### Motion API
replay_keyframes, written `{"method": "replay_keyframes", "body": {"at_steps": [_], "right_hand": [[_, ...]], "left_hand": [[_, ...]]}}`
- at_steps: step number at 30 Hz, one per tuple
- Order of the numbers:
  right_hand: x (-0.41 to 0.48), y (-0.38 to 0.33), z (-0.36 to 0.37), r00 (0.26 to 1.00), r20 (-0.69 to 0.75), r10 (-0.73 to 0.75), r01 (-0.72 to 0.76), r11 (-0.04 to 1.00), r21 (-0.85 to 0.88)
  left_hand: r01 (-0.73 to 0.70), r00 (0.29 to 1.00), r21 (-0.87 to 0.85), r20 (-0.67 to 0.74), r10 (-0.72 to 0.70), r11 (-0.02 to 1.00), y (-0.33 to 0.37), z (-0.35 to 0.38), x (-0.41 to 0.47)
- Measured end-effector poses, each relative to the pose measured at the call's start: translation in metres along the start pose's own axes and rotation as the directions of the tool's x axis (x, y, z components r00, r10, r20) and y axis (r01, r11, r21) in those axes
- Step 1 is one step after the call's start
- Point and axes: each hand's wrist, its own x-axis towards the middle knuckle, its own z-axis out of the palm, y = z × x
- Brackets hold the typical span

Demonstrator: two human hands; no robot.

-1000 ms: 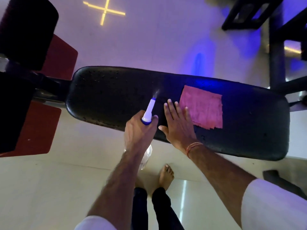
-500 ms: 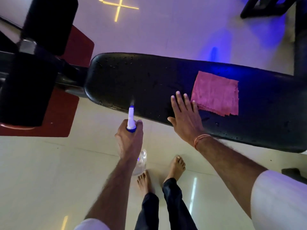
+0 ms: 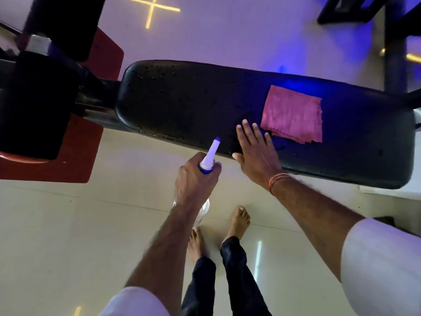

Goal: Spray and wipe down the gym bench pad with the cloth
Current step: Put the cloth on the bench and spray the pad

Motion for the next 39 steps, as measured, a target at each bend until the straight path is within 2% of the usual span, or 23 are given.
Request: {"method": "replay_keyframes", "body": {"at_steps": [6,12,14,18,20,23,25,27,29,31,33,35,38,39], "right_hand": [[-0.007,0.010,0.000,1.000,0.000,0.031,-0.031,0.998,0.059],[-0.011,0.018,-0.002,0.999,-0.012,0.037,-0.036,0.996,0.084],[-0.009,0.022,-0.005,1.000,0.000,0.021,-0.020,0.992,0.127],[-0.011,0.035,-0.020,0.999,-0.038,-0.008,0.019,0.954,0.299],[-0.014,0.048,-0.028,0.994,-0.104,0.043,0.000,0.924,0.383],[-0.014,0.078,-0.037,0.946,-0.218,0.239,-0.124,0.889,0.440],[-0.009,0.102,-0.042,0.871,-0.227,0.437,-0.273,0.812,0.515],[-0.001,0.123,-0.047,0.778,-0.138,0.613,-0.415,0.667,0.619],[0.009,0.139,-0.051,0.720,-0.028,0.693,-0.493,0.540,0.682],[0.021,0.148,-0.050,0.688,0.031,0.725,-0.529,0.472,0.705],[0.032,0.152,-0.048,0.675,0.089,0.732,-0.519,0.386,0.763],[0.039,0.153,-0.049,0.700,0.139,0.701,-0.467,0.302,0.831],[0.036,0.162,-0.056,0.758,0.075,0.648,-0.321,0.270,0.908],[0.031,0.166,-0.059,0.780,0.048,0.624,-0.224,0.207,0.952]], "left_hand": [[-0.013,1.000,0.071,-0.002,0.013,0.997,0.015,0.025,0.003],[-0.110,0.993,0.110,-0.039,0.115,0.988,0.028,0.029,0.010],[-0.137,0.987,0.040,-0.081,0.139,0.990,0.037,0.029,0.012],[-0.285,0.958,-0.132,-0.069,0.278,0.949,0.062,0.030,0.015],[-0.342,0.939,-0.178,-0.098,0.329,0.923,0.078,0.032,0.019],[-0.378,0.925,-0.222,-0.131,0.357,0.899,0.105,0.040,0.023],[-0.383,0.923,-0.305,-0.159,0.350,0.872,0.122,0.048,0.027],[-0.377,0.925,-0.358,-0.185,0.331,0.854,0.136,0.057,0.033],[-0.363,0.931,-0.370,-0.180,0.318,0.855,0.152,0.066,0.041],[-0.355,0.935,-0.396,-0.163,0.316,0.847,0.163,0.076,0.048],[-0.353,0.936,-0.416,-0.151,0.318,0.838,0.173,0.084,0.052],[-0.332,0.943,-0.429,-0.136,0.303,0.840,0.182,0.093,0.056],[-0.328,0.945,-0.427,-0.134,0.300,0.842,0.195,0.102,0.058],[-0.327,0.945,-0.423,-0.135,0.298,0.845,0.201,0.105,0.059]]}}
